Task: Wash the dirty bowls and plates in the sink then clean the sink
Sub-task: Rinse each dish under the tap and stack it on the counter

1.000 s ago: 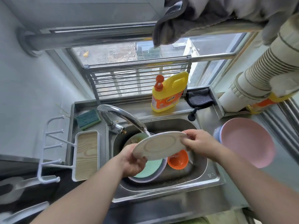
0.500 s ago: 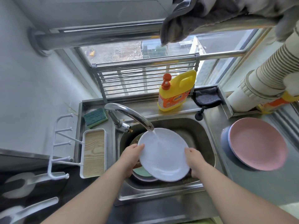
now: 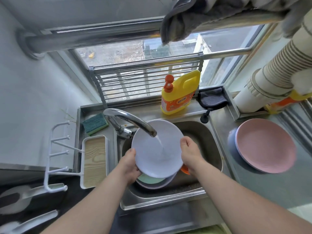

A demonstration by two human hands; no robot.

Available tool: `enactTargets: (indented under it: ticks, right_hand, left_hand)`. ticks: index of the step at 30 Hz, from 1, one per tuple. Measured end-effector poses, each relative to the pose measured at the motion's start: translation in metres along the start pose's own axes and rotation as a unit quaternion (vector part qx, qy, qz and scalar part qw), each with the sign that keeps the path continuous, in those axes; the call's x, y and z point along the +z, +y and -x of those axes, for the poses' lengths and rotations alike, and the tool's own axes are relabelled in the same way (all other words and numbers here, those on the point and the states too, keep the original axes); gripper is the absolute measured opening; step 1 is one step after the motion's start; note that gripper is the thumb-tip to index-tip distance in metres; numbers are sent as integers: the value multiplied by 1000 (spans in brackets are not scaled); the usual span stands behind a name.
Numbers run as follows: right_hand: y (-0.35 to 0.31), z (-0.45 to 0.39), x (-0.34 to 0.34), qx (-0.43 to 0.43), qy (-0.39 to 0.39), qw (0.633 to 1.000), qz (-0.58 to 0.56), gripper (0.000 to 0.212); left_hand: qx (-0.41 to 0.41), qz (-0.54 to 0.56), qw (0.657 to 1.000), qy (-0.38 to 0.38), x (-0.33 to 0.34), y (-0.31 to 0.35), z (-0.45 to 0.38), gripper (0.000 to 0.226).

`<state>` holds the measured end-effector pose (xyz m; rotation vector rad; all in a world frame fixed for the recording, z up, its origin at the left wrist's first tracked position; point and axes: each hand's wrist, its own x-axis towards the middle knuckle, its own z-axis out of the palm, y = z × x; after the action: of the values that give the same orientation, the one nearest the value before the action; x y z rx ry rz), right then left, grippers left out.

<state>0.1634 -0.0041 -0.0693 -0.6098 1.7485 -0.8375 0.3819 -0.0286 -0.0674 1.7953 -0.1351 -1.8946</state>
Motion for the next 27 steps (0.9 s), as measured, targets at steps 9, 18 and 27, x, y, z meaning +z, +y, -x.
enactTargets:
  ticks: [9, 18, 27]
  right_hand:
    - [-39, -25, -56, -17, 21, 982, 185, 27]
    - [-36, -19, -83, 232, -26, 957, 174, 35]
    - [-24, -8, -141, 53, 5, 910, 412, 31]
  left_hand:
    - [-91, -9, 996, 4, 53, -36, 19, 36]
    - [-135, -37, 990, 34, 59, -53, 30, 26]
    - [-12, -206, 977, 55, 97, -84, 27, 27]
